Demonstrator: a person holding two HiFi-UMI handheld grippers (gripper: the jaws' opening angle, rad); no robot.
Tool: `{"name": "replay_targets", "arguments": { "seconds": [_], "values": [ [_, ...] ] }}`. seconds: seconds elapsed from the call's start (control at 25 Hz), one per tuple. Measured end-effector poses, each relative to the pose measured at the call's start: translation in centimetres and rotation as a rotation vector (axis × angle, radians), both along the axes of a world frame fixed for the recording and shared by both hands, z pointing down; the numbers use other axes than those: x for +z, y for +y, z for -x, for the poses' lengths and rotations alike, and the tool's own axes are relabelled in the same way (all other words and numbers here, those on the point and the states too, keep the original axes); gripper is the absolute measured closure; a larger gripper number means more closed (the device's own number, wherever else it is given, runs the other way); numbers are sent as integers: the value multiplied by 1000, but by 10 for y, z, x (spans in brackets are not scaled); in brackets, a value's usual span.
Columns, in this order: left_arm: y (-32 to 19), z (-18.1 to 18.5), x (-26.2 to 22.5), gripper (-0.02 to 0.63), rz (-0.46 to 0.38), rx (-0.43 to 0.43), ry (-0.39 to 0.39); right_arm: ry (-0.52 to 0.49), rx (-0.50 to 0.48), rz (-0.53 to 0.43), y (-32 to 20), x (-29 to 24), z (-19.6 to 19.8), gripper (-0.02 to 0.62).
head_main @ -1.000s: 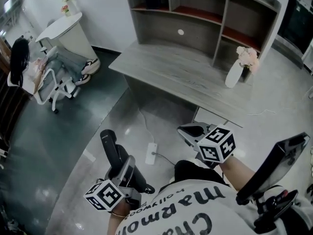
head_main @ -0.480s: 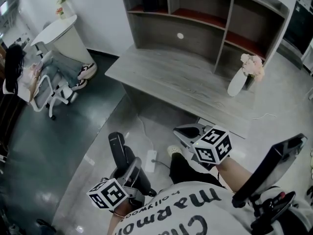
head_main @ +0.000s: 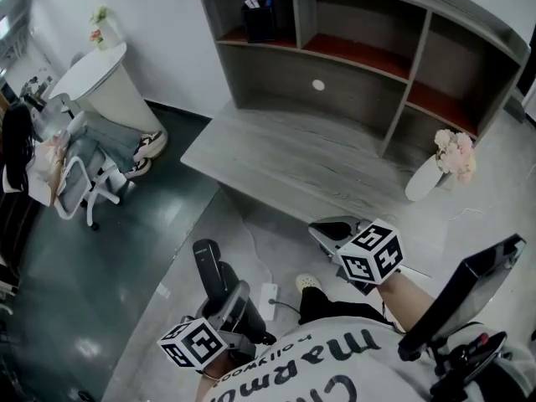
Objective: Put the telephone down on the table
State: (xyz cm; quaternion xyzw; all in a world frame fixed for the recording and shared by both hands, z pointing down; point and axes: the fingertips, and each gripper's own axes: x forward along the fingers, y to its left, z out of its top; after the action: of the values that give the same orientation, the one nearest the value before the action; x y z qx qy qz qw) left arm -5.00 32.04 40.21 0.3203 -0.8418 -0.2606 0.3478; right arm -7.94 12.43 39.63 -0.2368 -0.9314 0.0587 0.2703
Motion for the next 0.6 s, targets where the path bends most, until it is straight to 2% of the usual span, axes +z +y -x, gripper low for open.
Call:
{"name": "replay_targets", "arguments": {
  "seconds": [0.2,0.6],
  "values": [
    [-35,45,1,333,-10,27,3,22,48,-2,-41,7,38,589],
    [-97,106,9,333,20,69,12,31,86,19,-102,22,100,589]
  ]
}}
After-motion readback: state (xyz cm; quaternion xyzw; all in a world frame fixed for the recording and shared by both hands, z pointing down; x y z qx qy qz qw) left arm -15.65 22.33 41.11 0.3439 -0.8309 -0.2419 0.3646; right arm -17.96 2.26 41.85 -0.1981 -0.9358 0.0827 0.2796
